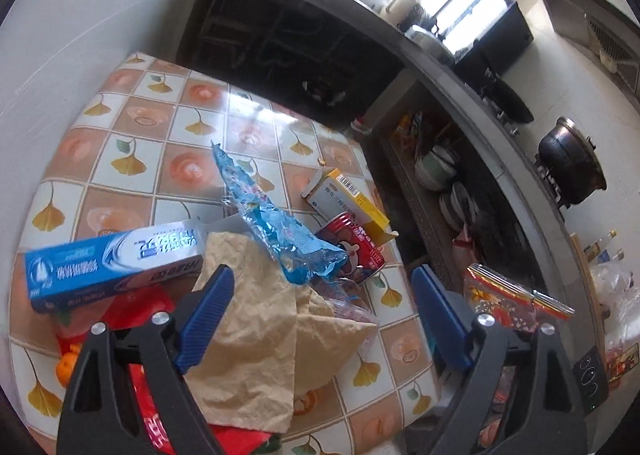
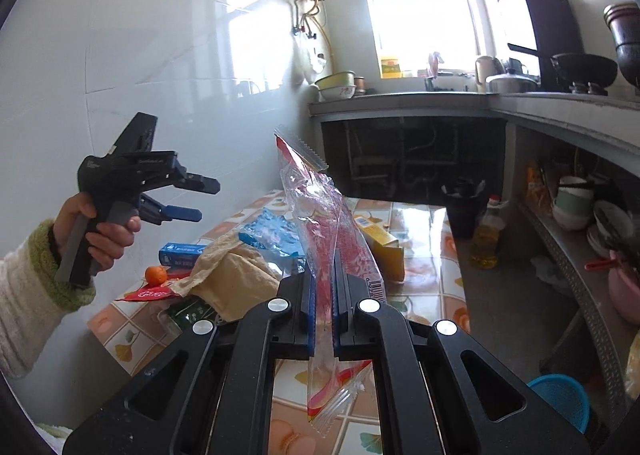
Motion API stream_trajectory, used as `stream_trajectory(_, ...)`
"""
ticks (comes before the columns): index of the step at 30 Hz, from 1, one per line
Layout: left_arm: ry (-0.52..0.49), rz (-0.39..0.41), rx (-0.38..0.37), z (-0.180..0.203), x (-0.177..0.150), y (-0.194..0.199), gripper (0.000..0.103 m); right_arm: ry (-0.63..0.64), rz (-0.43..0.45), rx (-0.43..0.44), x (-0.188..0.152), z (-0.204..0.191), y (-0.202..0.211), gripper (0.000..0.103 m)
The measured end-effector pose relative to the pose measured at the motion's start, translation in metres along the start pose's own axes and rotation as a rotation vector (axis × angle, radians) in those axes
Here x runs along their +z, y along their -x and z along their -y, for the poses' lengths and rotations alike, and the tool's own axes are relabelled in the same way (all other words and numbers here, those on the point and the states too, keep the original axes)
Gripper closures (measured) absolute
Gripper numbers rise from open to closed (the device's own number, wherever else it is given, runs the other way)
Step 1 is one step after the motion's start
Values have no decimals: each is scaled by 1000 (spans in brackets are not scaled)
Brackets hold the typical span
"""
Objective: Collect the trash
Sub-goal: 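Grasp the blue snack wrapper with the left gripper and lift it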
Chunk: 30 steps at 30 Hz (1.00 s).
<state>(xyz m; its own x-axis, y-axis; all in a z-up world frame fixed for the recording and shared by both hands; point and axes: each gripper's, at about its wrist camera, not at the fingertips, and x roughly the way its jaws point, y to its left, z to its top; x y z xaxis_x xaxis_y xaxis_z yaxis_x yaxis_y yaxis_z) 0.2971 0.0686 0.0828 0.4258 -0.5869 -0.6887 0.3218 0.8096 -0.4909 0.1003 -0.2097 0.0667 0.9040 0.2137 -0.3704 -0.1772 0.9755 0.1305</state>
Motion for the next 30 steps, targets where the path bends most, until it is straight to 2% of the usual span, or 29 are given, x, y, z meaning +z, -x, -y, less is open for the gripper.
stream_trajectory(3, -8, -86, 71, -5, 25, -30, 13, -30, -7, -1, -5, 8, -5, 99)
stream_trajectory(5, -36, -117, 155, -4, 40, -49, 13, -43, -15, 0, -8, 13, -7, 99)
stream_trajectory(7, -171, -169, 201, 8, 51, -70, 13, -51, -24, 3, -10, 18, -9, 99)
stream_trajectory(10, -378, -293, 232, 27, 60, -105, 9, -53, -37, 7, -12, 21, -14, 99)
stream_trajectory(12, -457, -365, 236, 33, 62, -127, 8, -57, -41, 11, -13, 22, -16, 99)
stream_trajectory(15, -542, -512, 212, 35, 58, -162, 7, -63, -47, 13, -14, 24, -19, 99)
stream_trajectory(18, -631, -611, 268, 31, 51, -194, 7, -74, -56, 14, -15, 28, -23, 99)
stream_trajectory(23, -657, -703, 338, 19, 46, -230, 8, -93, -79, 6, -19, 34, -32, 99)
stream_trajectory(26, -662, -705, 335, 14, 46, -235, 26, -107, -89, 6, -21, 38, -36, 99)
stream_trajectory(28, -638, -715, 340, 8, 48, -239, 49, -112, -94, 9, -22, 39, -38, 99)
stream_trajectory(29, -616, -716, 341, 3, 49, -240, 54, -114, -96, 11, -22, 39, -39, 99)
stream_trajectory(30, -599, -712, 343, -1, 51, -239, 65, -114, -97, 11, -22, 39, -40, 99)
